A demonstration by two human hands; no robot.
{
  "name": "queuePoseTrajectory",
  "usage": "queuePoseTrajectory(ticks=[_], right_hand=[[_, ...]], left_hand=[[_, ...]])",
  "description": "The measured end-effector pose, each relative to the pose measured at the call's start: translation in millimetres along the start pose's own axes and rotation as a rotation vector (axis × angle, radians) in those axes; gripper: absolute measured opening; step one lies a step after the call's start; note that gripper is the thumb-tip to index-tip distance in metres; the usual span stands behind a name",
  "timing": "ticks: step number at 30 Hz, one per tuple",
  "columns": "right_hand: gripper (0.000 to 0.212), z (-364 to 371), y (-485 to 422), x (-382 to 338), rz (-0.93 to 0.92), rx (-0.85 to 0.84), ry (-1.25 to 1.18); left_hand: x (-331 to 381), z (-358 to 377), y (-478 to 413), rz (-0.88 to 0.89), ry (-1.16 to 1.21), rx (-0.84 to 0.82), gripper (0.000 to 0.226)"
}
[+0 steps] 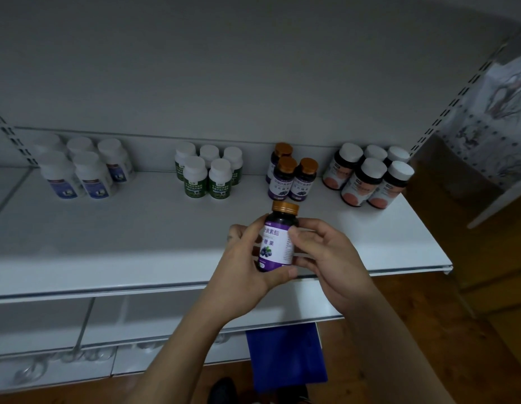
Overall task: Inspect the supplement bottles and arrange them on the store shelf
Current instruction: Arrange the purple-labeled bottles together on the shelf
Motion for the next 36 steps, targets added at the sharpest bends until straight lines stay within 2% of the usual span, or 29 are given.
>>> queuePoseTrajectory(ticks=[5, 12, 16, 27, 33, 36], right_hand=[[0.023, -5.3, -0.5, -4.6, 0.012, -0.024, 0.034], [0.029, -5.6, 1.0, -7.8, -0.007, 0.002, 0.034], [0.028, -8.1, 2.6, -6.9, -0.008, 0.006, 0.019], [0.038, -23.4, -1.3, -12.6, -0.002, -0.007, 0.001], [0.025, -43.8, -5.2, -20.1, -0.002, 0.008, -0.024], [0.018, -56.9, -7.9, -29.9, -0.019, -0.012, -0.014]], left_hand=[[-2.9, 0.0, 2.3, -0.093, 0.144, -0.009, 0.084], [0.6, 1.6, 2.2, -0.051, 0.232, -0.129, 0.053], [-1.7, 7.7, 2.7, -0.074, 0.23, -0.15, 0.062], [9.1, 21.9, -0.1, -0.068, 0.27, -0.153, 0.055], [26.1, 38.8, -5.7, -0.088, 0.339, -0.142, 0.036], [35.0, 51.2, -11.1, -0.115, 0.29, -0.024, 0.039]])
Point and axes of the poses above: each hand's wrist, its own y-axis away from the middle knuckle, its own z-axis out of the palm, x = y × z, the point moved 2 cm from there along -y, towards the middle knuckle, and after that the axes turned 6 degrees about -y, right-handed, at the moved point
